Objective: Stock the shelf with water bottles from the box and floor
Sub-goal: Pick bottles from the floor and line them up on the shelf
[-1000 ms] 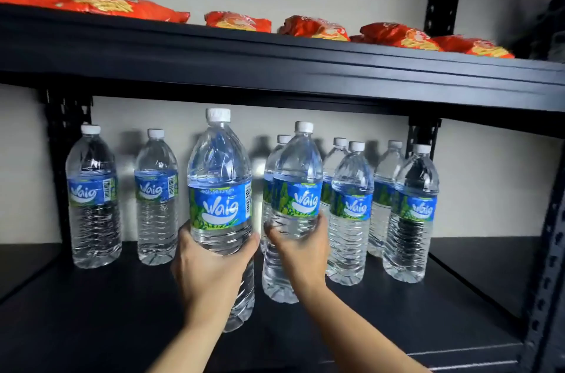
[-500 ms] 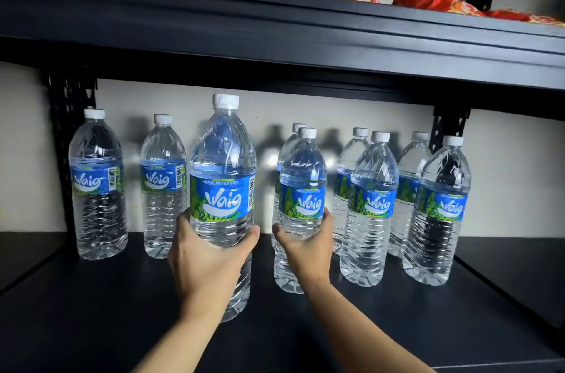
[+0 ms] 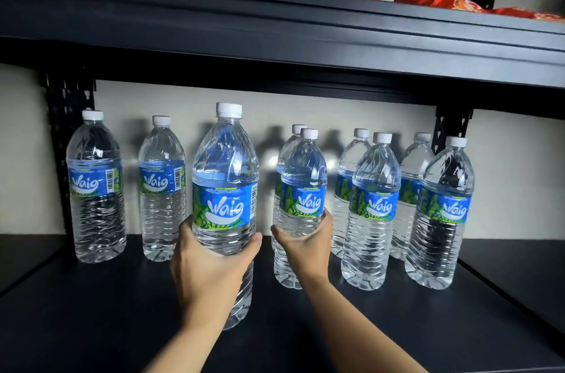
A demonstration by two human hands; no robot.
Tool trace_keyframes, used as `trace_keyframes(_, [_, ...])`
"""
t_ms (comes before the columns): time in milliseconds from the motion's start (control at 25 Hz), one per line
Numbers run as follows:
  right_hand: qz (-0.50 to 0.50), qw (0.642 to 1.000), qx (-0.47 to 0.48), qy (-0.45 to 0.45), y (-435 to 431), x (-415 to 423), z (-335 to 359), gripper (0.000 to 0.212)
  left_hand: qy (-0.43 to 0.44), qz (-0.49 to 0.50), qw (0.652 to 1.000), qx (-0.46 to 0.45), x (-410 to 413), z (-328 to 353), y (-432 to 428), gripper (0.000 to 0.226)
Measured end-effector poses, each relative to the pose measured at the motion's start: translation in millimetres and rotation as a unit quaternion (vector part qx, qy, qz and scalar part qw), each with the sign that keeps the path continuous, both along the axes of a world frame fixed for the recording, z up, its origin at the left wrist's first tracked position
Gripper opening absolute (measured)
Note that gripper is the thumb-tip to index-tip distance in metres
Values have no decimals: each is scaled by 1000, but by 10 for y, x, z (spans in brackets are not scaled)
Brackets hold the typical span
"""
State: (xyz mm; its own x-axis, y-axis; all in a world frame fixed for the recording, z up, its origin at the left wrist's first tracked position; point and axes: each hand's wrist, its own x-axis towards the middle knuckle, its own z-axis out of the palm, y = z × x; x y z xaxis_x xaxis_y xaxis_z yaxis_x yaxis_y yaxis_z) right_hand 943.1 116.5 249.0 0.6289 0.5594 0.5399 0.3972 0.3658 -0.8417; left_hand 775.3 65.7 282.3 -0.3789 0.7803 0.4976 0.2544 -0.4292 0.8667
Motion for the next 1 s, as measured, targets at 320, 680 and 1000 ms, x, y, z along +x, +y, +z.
trace_keyframes(320, [-6,999,4,-44,7,17,-87,92,5,18,1000,-1,-62,-12,80,78])
trace_keyframes(680, [80,958,-212,-174,-256,330,-240,88,-18,20,1000,-9,-2,-25,124,84])
trace_keyframes(1000, [30,807,-465,-362,-574,398,-557,106,9,9,1000,12,129,-117,236,77])
